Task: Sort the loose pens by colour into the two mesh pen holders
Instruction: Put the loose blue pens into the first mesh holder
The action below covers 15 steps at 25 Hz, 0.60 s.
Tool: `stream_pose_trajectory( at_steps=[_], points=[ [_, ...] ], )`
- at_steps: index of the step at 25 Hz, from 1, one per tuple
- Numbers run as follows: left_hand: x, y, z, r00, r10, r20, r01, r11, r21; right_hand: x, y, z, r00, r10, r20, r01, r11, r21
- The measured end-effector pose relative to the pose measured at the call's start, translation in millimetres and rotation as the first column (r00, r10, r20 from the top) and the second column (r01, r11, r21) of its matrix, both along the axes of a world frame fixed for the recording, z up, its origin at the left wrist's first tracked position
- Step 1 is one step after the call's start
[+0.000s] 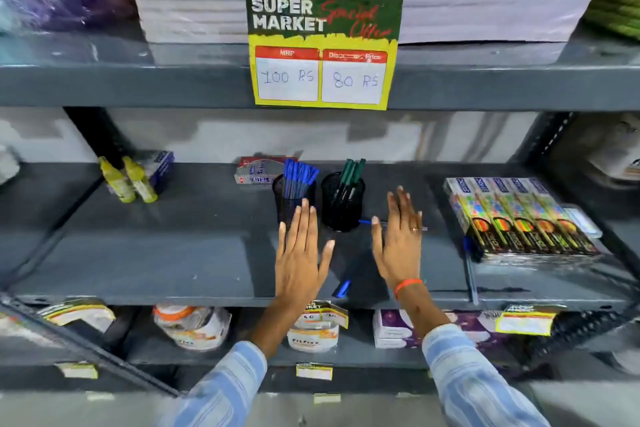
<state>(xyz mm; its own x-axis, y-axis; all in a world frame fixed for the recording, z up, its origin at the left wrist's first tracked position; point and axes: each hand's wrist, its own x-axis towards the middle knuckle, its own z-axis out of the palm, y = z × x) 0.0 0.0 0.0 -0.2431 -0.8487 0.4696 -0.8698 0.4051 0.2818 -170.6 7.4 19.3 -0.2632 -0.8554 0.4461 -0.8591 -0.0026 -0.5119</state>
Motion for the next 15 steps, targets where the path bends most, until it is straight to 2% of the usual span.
stream_pose_trajectory(
  at_steps=[3, 5, 8, 12, 15],
  points=[
    [12.6, -10.6, -15.9, 1.000, -0.002, 0.019, 0.000, 0.994, 0.106, -6.4, -17.7, -11.7, 0.993, -0.016, -0.116, 0.034, 0.988, 0.152],
    [17.5, -13.8, -30.0, 0.998, -0.053, 0.046, 0.045, 0.984, 0.171, -15.4, -26.5, -15.3, 0.995, 0.009, -0.103, 0.022, 0.956, 0.293],
    [17.6, -18.1, -35.9, 0.992, -0.094, 0.085, 0.073, 0.972, 0.222, -23.2, -33.9, -13.0, 0.987, 0.042, -0.154, 0.022, 0.921, 0.389],
    [17.1, -19.9, -40.7, 0.990, -0.097, 0.101, 0.070, 0.967, 0.244, -26.4, -42.8, -8.9, 0.975, 0.103, -0.197, -0.001, 0.889, 0.458],
    [16.8, -17.7, -38.9, 0.991, -0.088, 0.105, 0.061, 0.969, 0.238, -30.3, -45.7, -6.8, 0.970, 0.143, -0.195, -0.052, 0.911, 0.410]
  ],
)
